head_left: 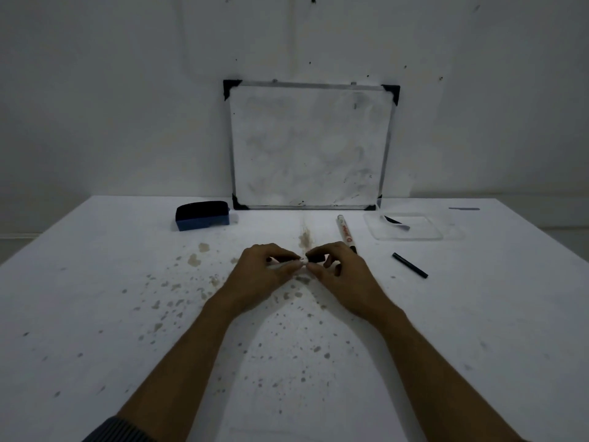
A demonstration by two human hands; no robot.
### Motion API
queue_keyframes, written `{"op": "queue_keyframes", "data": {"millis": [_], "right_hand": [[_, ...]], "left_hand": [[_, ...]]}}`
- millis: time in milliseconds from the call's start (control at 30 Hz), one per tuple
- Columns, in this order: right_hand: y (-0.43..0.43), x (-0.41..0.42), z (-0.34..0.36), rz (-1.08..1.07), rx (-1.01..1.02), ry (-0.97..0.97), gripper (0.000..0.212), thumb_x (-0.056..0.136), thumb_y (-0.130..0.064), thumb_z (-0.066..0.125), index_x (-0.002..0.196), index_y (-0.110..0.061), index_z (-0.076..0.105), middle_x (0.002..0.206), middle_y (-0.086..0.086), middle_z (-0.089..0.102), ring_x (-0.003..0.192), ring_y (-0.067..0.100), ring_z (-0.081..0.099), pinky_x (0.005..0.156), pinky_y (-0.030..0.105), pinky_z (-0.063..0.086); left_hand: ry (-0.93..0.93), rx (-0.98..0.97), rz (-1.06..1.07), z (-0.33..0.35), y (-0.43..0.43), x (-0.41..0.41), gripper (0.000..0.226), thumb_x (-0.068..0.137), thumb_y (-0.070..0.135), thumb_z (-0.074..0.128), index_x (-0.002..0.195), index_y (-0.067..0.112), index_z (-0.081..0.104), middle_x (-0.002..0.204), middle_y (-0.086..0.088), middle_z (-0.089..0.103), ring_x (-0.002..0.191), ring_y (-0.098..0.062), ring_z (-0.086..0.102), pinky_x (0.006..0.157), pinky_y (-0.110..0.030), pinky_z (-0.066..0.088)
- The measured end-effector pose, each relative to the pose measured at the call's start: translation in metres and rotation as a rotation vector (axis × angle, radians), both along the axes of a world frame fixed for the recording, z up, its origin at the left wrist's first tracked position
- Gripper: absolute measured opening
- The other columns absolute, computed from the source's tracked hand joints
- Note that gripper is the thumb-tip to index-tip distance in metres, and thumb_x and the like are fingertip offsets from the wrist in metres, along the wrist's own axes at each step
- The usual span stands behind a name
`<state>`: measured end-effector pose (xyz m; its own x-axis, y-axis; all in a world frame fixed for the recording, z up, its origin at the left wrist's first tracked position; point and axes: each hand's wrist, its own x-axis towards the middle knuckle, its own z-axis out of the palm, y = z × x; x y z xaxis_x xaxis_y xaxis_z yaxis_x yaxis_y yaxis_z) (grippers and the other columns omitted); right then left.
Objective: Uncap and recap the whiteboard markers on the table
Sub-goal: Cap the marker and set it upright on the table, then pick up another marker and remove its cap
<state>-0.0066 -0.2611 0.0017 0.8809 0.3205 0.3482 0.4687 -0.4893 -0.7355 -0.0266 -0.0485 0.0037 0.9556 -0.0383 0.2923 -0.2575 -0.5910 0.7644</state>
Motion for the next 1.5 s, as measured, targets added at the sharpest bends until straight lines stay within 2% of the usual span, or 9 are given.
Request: {"op": "queue_keyframes", "data": {"millis": [200,433,633,800,967,1067,1233,1333,1500], "right_hand": [[0.001,0.005,0.01,-0.041,0.423,0.216,0.02,0.096,-0.028,0.07,0.113,-0.018,0.072,0.096,-0.008,0.074,0.083,0.0,0.069,0.076,0.019,0.054],[0.003,0.016,0.006,-0.105,0.89,0.441,0.027,0.095,-0.031,0.072,0.108,-0.007,0.073,0.074,-0.004,0.054,0.071,0.01,0.052,0.072,0.027,0.049],[0.012,0.01,0.008,-0.099,0.681,0.402,0.04,0.098,-0.04,0.064,0.106,-0.001,0.071,0.066,-0.002,0.05,0.062,0.01,0.045,0.065,0.028,0.043],[0.014,0.007,0.01,-0.141,0.651,0.396,0.044,0.101,-0.044,0.057,0.095,-0.002,0.066,0.066,0.002,0.048,0.055,0.009,0.04,0.052,0.024,0.037],[0.024,0.002,0.009,-0.082,0.585,0.445,0.04,0.105,-0.041,0.049,0.084,-0.009,0.059,0.061,-0.001,0.051,0.047,0.006,0.044,0.047,0.019,0.039],[0.026,0.001,0.006,-0.086,0.646,0.492,0.04,0.107,-0.039,0.047,0.083,-0.009,0.061,0.059,-0.002,0.055,0.048,0.008,0.047,0.047,0.019,0.042],[0.033,0.002,0.005,-0.076,0.751,0.457,0.036,0.107,-0.037,0.048,0.088,-0.009,0.063,0.064,0.002,0.049,0.056,0.012,0.045,0.055,0.025,0.042],[0.033,0.001,0.008,-0.09,0.724,0.43,0.036,0.106,-0.038,0.05,0.086,-0.01,0.063,0.06,-0.003,0.049,0.051,0.009,0.043,0.051,0.023,0.04],[0.033,-0.002,0.008,-0.172,0.652,0.443,0.041,0.105,-0.043,0.049,0.085,-0.01,0.062,0.054,-0.008,0.051,0.045,0.004,0.044,0.047,0.021,0.04]], "left_hand": [[-0.012,-0.369,0.01,0.014,-0.004,-0.005,0.025,0.095,0.034,0.07,0.117,0.024,0.074,0.093,0.005,0.081,0.086,-0.012,0.075,0.079,-0.029,0.061],[0.026,-0.404,-0.034,0.009,-0.02,-0.003,0.018,0.103,0.027,0.06,0.111,0.015,0.071,0.091,-0.001,0.08,0.076,-0.014,0.071,0.066,-0.025,0.058],[0.182,-0.363,-0.139,0.008,-0.042,-0.008,0.027,0.104,0.038,0.054,0.109,0.014,0.064,0.089,-0.004,0.081,0.074,-0.016,0.074,0.069,-0.026,0.061],[0.02,-0.003,-0.102,0.0,-0.041,-0.009,0.025,0.108,0.039,0.042,0.108,0.02,0.057,0.079,0.004,0.069,0.062,-0.004,0.061,0.057,-0.019,0.049],[-0.049,0.128,-0.075,-0.007,-0.049,-0.01,0.031,0.11,0.041,0.028,0.1,0.02,0.048,0.077,-0.011,0.062,0.065,-0.027,0.057,0.062,-0.044,0.05],[-0.01,0.085,-0.025,-0.006,-0.056,-0.012,0.037,0.11,0.042,0.025,0.09,0.022,0.048,0.075,-0.009,0.06,0.062,-0.019,0.052,0.062,-0.039,0.047],[0.196,-0.246,0.018,0.005,-0.06,-0.005,0.051,0.111,0.044,0.026,0.075,0.018,0.052,0.064,0.002,0.052,0.053,-0.01,0.046,0.061,-0.032,0.042],[0.187,-0.212,0.017,0.005,-0.057,-0.007,0.042,0.109,0.047,0.028,0.084,0.024,0.053,0.069,0.002,0.054,0.059,-0.012,0.048,0.062,-0.033,0.044],[0.001,0.171,-0.023,-0.001,-0.054,-0.009,0.033,0.109,0.045,0.025,0.107,0.023,0.049,0.074,0.0,0.06,0.061,-0.016,0.055,0.059,-0.033,0.047]]}}
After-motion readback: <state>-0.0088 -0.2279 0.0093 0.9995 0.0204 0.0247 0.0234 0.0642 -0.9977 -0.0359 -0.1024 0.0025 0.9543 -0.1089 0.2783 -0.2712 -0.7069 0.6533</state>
